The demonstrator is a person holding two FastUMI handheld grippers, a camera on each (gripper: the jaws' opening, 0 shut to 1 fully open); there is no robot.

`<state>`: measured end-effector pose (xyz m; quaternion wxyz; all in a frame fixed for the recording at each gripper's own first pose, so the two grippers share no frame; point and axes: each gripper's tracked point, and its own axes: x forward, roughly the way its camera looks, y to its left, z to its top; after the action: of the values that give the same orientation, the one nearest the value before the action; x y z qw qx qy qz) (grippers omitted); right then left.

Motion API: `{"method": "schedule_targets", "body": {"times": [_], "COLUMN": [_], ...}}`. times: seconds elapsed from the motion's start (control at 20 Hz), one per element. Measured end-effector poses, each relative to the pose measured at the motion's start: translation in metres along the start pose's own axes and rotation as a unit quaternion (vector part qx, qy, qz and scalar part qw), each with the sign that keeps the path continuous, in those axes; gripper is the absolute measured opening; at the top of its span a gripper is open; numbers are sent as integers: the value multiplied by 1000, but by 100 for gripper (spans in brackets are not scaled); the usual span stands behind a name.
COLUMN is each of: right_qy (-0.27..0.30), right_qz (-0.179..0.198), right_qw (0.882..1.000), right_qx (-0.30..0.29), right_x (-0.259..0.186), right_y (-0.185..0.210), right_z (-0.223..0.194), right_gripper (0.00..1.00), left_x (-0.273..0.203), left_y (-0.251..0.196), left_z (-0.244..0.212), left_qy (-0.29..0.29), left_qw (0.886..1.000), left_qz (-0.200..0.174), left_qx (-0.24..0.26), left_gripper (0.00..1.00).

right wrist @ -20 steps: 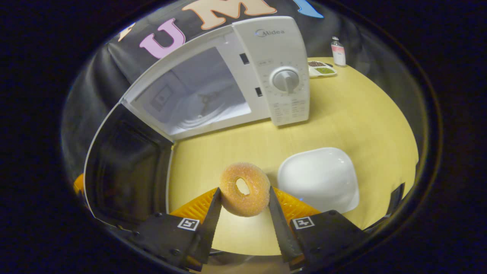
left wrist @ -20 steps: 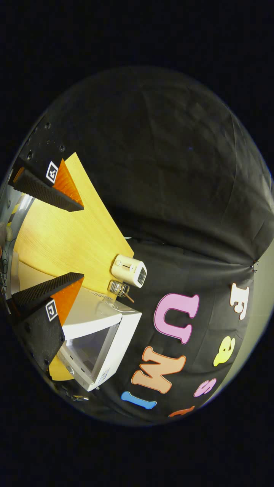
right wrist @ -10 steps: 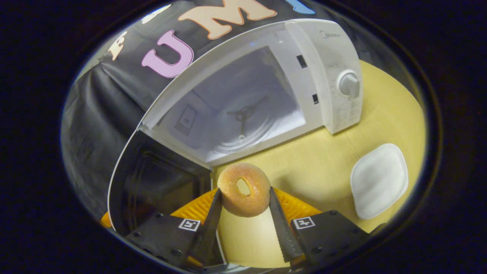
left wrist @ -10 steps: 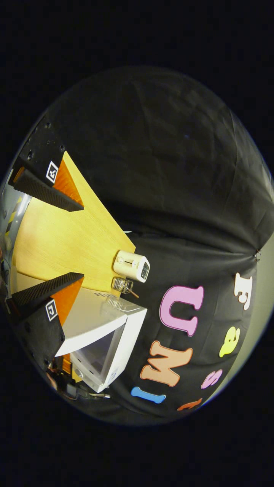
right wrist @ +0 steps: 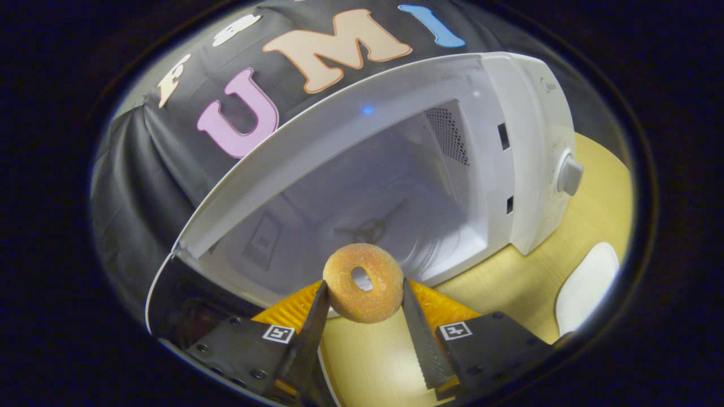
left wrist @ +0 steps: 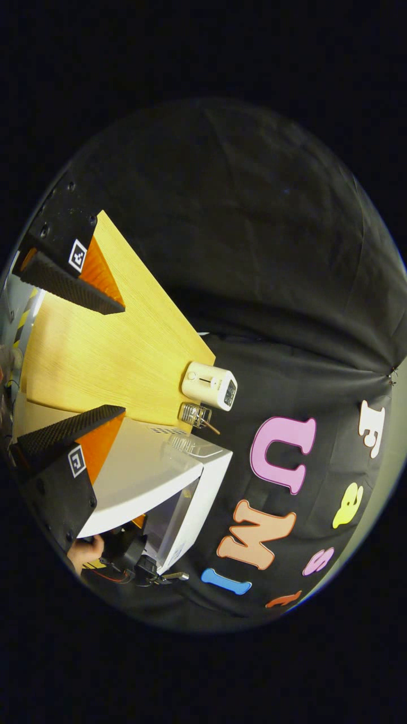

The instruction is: Open the microwave oven with the left hand, put the food in, and close the microwave oven.

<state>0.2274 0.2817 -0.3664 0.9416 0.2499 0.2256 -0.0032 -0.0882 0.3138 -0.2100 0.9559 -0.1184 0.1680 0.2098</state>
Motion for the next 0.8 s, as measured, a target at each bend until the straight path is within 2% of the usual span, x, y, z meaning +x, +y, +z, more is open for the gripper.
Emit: {"method": "schedule_targets", "body": {"times": [0.1, 0.4, 0.45, 0.5, 0.55, 0.8], "right_qy": [-25, -50, -50, -52, -54, -51], "right_qz": [-5, -37, -39, -42, -44, -38], "right_qw": [1000, 998, 998, 998, 997, 998], "right_qx": [11, 18, 18, 18, 18, 14], "right_x": [15, 46, 49, 50, 52, 52], "right_y": [4, -5, -7, -9, -10, -10], "right_z": [8, 17, 18, 19, 21, 22], "right_gripper": [70, 73, 81, 81, 73, 72], "left_x": [1, 3, 5, 6, 6, 7], "left_y": [5, 0, -4, -9, -13, -21], "left_z": [-1, 10, 12, 11, 10, 8], "left_qy": [10, 12, 11, 11, 12, 16], "left_qw": [1000, 999, 999, 999, 999, 999], "left_qz": [8, 10, 5, 0, -6, -16], "left_qx": [13, 41, 39, 35, 30, 25], "left_gripper": [95, 95, 95, 94, 94, 94]}}
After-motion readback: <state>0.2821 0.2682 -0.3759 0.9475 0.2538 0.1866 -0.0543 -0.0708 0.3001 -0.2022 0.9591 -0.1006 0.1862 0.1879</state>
